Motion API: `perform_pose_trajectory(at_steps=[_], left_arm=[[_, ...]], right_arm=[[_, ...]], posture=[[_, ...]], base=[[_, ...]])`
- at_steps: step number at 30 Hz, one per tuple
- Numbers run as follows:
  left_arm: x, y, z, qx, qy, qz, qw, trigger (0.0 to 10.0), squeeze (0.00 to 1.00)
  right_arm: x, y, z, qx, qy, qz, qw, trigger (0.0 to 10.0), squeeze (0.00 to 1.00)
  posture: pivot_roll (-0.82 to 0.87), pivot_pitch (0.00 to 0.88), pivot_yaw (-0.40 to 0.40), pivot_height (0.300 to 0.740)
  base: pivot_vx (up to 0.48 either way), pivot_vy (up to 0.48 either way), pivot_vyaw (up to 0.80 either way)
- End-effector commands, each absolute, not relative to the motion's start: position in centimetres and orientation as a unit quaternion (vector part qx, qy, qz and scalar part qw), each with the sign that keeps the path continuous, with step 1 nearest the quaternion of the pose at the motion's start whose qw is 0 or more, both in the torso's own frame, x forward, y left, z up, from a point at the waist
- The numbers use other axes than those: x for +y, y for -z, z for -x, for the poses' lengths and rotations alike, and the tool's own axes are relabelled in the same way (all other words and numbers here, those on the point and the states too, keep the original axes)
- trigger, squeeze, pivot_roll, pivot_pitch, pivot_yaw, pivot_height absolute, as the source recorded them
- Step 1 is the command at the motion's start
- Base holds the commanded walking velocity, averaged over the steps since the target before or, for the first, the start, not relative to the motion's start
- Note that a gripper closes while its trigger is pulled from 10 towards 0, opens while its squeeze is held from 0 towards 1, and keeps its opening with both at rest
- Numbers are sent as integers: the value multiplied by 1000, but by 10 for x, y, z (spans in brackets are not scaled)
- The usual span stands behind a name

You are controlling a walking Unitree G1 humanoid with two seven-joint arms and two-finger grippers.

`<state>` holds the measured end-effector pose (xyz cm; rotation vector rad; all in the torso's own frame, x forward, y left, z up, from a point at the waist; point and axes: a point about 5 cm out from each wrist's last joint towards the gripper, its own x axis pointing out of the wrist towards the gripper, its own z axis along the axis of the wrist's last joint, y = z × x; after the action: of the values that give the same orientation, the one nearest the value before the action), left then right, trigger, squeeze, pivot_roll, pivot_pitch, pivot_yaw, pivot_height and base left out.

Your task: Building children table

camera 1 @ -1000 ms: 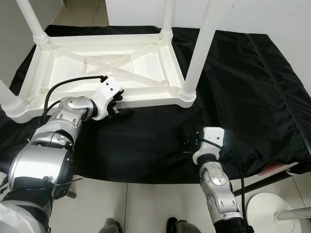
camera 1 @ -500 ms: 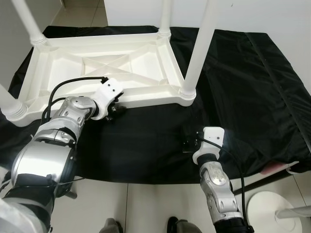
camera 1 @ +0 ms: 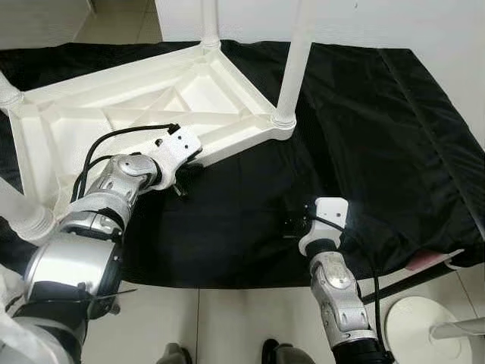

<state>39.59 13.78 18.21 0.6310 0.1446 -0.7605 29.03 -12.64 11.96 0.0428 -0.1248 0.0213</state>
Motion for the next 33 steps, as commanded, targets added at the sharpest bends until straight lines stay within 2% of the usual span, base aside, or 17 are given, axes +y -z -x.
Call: perform_pose_trajectory(at_steps=[1,2,3,4,5,6,7,8,16,17,18,19,25,26,27,32,33], left_arm=[[128,-149,-385,98,378,-264,882,0,0],[114,-145,-382,87,387,-254,882,235,0],[114,-145,-382,87,387,-254,882,235,0],[82,-137,-371,57,410,-227,881,627,0],[82,-137,-371,57,410,-227,881,627,0],[70,-134,-366,46,415,-218,882,2941,0],[70,-134,-366,46,415,-218,882,2941,0],[58,-132,-361,28,420,-220,880,10000,0],[32,-131,-345,-1,453,-200,869,10000,0],[32,-131,-344,-5,453,-196,870,10000,380],[32,-131,-343,-7,452,-194,870,10000,380],[33,-131,-341,-6,453,-186,872,10000,1000],[37,-138,-339,-31,439,-172,882,10000,1000],[40,-143,-336,-56,428,-170,886,10000,278],[44,-146,-333,-70,409,-158,896,10000,0],[47,-147,-331,-76,396,-150,903,10000,0],[52,-151,-327,-95,368,-140,914,10000,0]], right_arm=[[-125,-109,-289,-39,-10,-24,999,10000,0],[-124,-109,-290,-39,-11,-25,999,10000,0],[-124,-109,-290,-39,-11,-25,999,10000,0],[-122,-109,-292,-39,-15,-26,999,10000,0],[-122,-109,-292,-39,-15,-26,999,10000,0],[-121,-109,-292,-39,-16,-27,999,10000,0],[-121,-109,-292,-39,-16,-27,999,10000,0],[-120,-109,-292,-38,-18,-27,999,10000,0],[-119,-108,-293,-37,-21,-29,999,10000,0],[-119,-108,-293,-37,-21,-29,999,10000,0],[-119,-108,-294,-37,-21,-29,999,10000,0],[-118,-108,-294,-37,-21,-29,999,10000,0],[-119,-107,-294,-38,-19,-30,999,10000,0],[-119,-107,-294,-38,-18,-30,999,10000,0],[-119,-106,-294,-37,-19,-30,999,10000,0],[-119,-105,-293,-36,-19,-30,999,10000,0],[-117,-105,-295,-36,-24,-29,999,10000,0]], posture=[[11,167,37,740],[15,167,35,740],[15,167,35,740],[23,166,31,740],[23,166,31,740],[23,166,31,740],[23,166,31,740],[28,167,30,740],[37,168,33,740],[37,168,33,740],[37,168,33,740],[37,167,37,740],[41,165,38,740],[47,163,33,740],[47,163,33,740],[53,160,29,740],[63,150,20,740]], base=[[0,0,0],[0,0,0],[0,0,0],[0,0,0],[0,0,0],[0,0,0],[0,0,0],[0,0,0],[0,0,0],[0,0,0],[0,0,0],[0,0,0],[0,0,0],[0,0,0],[0,0,0],[0,0,0],[0,0,0]])
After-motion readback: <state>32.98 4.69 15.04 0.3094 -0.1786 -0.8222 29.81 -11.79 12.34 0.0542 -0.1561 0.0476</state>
